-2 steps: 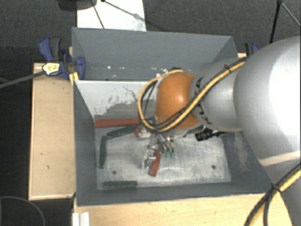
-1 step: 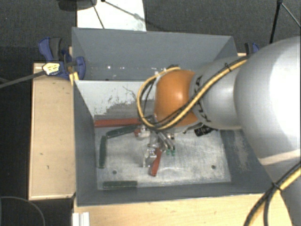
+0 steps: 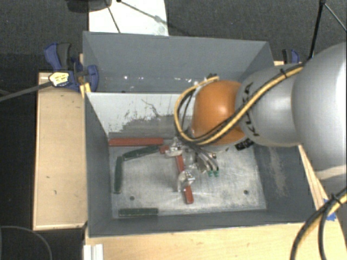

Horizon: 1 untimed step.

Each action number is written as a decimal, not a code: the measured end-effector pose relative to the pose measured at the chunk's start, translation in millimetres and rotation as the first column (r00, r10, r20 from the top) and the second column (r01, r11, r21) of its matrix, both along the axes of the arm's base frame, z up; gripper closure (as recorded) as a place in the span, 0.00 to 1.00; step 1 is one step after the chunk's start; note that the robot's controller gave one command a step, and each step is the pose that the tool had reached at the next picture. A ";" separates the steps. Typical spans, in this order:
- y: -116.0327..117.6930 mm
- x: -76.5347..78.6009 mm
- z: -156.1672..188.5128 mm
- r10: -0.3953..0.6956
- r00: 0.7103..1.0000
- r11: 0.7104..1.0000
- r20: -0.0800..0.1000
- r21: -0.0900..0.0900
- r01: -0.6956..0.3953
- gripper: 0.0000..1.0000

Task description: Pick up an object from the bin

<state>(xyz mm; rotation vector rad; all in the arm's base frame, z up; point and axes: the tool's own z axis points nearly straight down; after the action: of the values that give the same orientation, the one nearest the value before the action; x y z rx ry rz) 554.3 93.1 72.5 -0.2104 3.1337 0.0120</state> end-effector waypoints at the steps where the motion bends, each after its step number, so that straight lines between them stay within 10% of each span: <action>1: -67.7 10.6 2.7 -0.224 0.975 0.975 0.012 -0.003 0.224 1.00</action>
Offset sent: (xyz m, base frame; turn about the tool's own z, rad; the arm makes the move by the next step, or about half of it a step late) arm 0.0000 0.0000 0.0000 0.0000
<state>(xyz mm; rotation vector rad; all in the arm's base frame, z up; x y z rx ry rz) 565.0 25.5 75.2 0.1435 3.1257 0.0046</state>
